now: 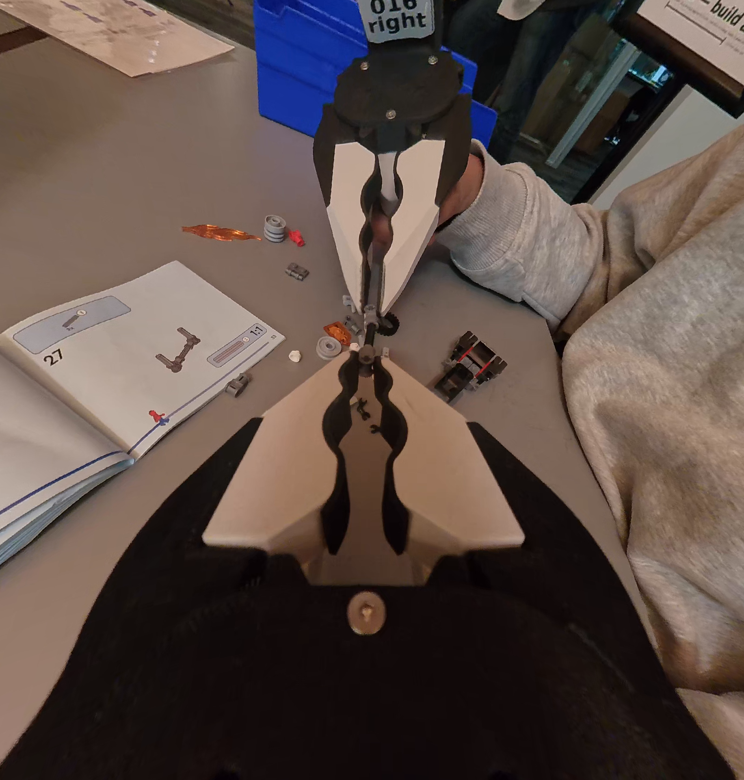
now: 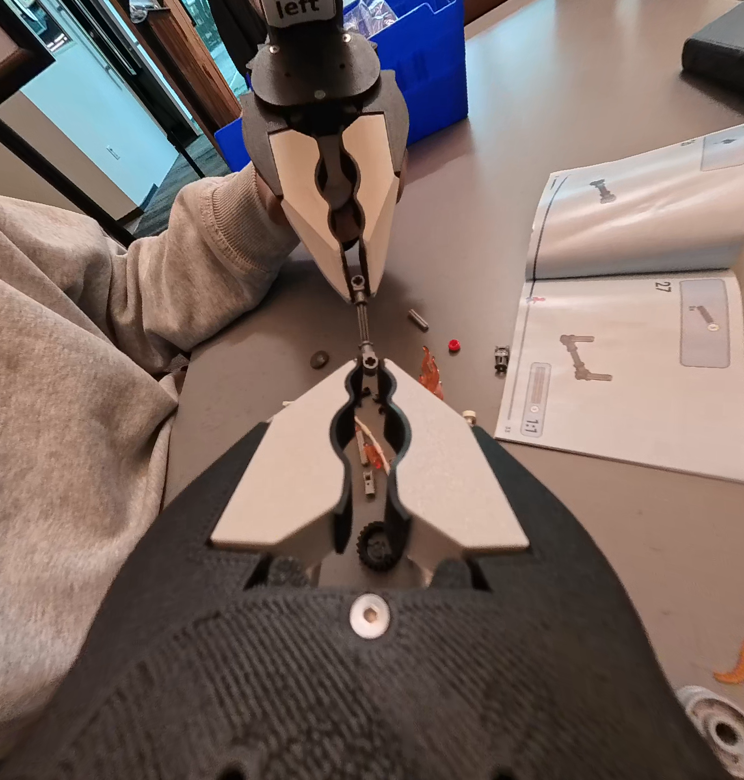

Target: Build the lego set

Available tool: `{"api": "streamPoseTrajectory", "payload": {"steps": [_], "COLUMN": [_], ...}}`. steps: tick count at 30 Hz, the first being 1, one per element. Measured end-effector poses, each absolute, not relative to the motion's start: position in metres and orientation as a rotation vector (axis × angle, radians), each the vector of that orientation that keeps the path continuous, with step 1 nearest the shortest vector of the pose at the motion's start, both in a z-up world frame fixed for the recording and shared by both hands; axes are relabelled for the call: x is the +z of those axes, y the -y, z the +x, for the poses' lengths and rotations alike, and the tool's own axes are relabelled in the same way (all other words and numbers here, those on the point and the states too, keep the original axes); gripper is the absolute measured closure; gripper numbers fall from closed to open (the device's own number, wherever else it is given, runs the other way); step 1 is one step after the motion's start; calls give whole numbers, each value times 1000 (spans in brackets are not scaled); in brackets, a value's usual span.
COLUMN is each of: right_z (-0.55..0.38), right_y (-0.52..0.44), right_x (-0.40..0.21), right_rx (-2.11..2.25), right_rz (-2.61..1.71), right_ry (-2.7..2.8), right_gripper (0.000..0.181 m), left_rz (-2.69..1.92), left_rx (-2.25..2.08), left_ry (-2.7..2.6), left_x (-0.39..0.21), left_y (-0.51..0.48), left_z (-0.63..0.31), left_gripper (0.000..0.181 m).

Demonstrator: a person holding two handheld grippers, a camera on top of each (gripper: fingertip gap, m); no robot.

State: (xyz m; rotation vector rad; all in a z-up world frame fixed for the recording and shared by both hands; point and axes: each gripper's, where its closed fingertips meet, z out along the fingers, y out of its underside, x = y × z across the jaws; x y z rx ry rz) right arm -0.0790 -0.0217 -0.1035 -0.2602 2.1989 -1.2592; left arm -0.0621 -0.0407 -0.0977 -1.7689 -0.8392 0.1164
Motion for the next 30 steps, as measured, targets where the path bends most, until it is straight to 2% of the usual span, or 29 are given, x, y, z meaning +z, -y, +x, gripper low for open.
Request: {"api": "streamPoseTrajectory", "payload": {"steps": [15,30], "right_z": [-97,-96], "right_y": [29,29], "right_x": [-81,-72], "right_rx": [-1428,-1495], "right_rz": [-80,-109], "right_ry": [-2067,-2053], "right_gripper": [177,177], "left_rz": [-1586,-1549], "left_rx": [244,205], "left_ry": [824,815], "left_x": [-75,-76], "left_y": [47,39], "left_z": [-79,-80], "left_gripper": [177,177]}}
